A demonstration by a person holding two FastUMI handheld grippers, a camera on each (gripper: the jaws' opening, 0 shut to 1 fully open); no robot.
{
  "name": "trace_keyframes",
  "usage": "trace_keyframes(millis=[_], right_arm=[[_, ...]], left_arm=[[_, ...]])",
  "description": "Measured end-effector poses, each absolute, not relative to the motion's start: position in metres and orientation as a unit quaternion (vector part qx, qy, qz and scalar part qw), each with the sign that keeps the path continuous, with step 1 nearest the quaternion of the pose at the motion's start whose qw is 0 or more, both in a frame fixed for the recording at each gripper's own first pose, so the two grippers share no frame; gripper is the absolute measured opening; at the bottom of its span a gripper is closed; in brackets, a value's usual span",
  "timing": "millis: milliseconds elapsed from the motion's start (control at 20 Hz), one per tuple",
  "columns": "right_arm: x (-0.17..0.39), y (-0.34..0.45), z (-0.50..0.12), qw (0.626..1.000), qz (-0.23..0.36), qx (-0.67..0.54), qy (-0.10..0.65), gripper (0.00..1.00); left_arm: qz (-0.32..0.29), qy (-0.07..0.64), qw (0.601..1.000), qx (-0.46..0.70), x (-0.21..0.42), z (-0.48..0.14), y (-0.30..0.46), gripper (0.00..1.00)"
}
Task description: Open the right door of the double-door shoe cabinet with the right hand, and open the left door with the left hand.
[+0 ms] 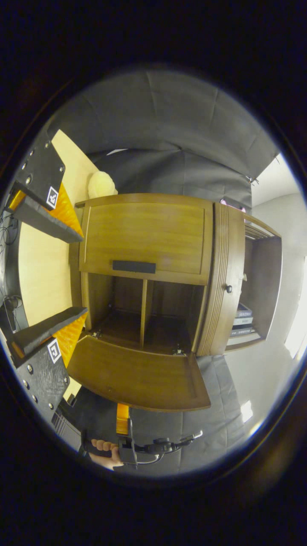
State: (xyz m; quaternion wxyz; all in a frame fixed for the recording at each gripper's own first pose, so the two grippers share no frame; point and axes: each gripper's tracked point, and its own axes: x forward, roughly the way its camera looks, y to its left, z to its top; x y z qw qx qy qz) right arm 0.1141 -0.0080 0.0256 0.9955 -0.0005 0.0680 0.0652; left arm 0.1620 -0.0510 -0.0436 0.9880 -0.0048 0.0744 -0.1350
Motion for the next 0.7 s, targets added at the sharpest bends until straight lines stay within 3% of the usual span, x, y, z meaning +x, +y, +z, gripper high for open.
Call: trace_keyframes(millis=[250,700], right_arm=[[0.118,-0.05,0.027,0.998,0.042,-0.003,0.047,0.04],[0.107,-0.055,0.026,0.997,0.044,0.023,0.051,0.04]], left_arm=[[-0.151,0.079,0.985,0.0,0.17,-0.038,-0.06,0.95],[-0.156,0.081,0.984,-0.023,0.181,-0.035,-0.069,0.94]])
